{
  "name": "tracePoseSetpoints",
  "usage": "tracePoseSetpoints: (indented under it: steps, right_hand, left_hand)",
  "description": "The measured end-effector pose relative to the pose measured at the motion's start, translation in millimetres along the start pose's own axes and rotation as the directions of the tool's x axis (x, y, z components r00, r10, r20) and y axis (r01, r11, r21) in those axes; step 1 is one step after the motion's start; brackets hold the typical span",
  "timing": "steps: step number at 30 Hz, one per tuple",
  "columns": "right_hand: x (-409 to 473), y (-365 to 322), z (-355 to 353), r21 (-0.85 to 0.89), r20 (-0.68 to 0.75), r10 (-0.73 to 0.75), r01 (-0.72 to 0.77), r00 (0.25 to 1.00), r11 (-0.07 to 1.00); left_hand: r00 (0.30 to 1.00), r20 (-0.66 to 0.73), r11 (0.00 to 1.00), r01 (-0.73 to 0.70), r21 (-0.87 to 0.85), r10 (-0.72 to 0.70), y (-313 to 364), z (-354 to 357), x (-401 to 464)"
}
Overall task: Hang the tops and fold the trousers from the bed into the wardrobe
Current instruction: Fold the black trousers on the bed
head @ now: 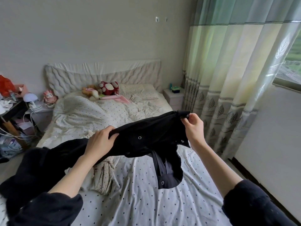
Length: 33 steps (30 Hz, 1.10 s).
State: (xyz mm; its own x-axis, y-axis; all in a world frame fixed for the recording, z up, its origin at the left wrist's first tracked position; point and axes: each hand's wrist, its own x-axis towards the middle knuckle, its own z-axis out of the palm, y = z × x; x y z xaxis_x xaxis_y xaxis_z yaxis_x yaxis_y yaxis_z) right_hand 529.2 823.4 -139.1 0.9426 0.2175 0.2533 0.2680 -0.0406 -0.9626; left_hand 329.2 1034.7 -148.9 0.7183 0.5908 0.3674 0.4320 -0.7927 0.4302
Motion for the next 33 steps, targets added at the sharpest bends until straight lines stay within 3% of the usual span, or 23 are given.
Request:
tracePoseSetpoints:
  steps: [5,8,13,18,26,30,33]
  right_hand:
    - [8.4,-25.6,-29.6,0.062,-0.031,-0.028,0.03,0.999,0.998]
    - [9.8,-36.1,-62.4,0.105,-0.047,-0.058,0.063,0.997,0.993]
    - [12.0,-20.5,-126.7,0.057,0.004,-0.088,0.087,0.996,0.995]
    - [13.7,1.7,-168.1,-0.052,0.053,-0.094,0.097,0.994,0.994]
    - [30.6,79.6,-175.6,-0.358,0.238,0.213,-0.119,0.948,0.926]
    - [48.6,124.8,-160.2,-0.41,0.234,0.346,-0.231,0.909,0.883]
    - [75.6,152.7,-140.7,-0.421,0.198,0.408,-0.299,0.891,0.857]
  left_hand:
    - [0.985,-0.159,0.99,-0.083,-0.117,0.064,42.1,-31.8,-6.8]
    - [0.978,-0.168,0.978,-0.148,-0.146,0.123,76.1,-47.0,-16.9]
    - [0.997,0.031,0.977,-0.07,-0.199,0.078,134.2,-49.0,-48.3]
    - [0.971,0.228,0.985,-0.027,-0.171,0.066,171.4,-25.2,-69.7]
    - [0.772,0.631,0.987,0.146,-0.061,-0.075,154.7,56.3,-63.2]
    - [0.701,0.704,0.975,0.214,-0.058,-0.112,132.2,104.5,-32.5]
    - [0.691,0.712,0.975,0.219,-0.039,-0.127,115.9,138.1,3.4]
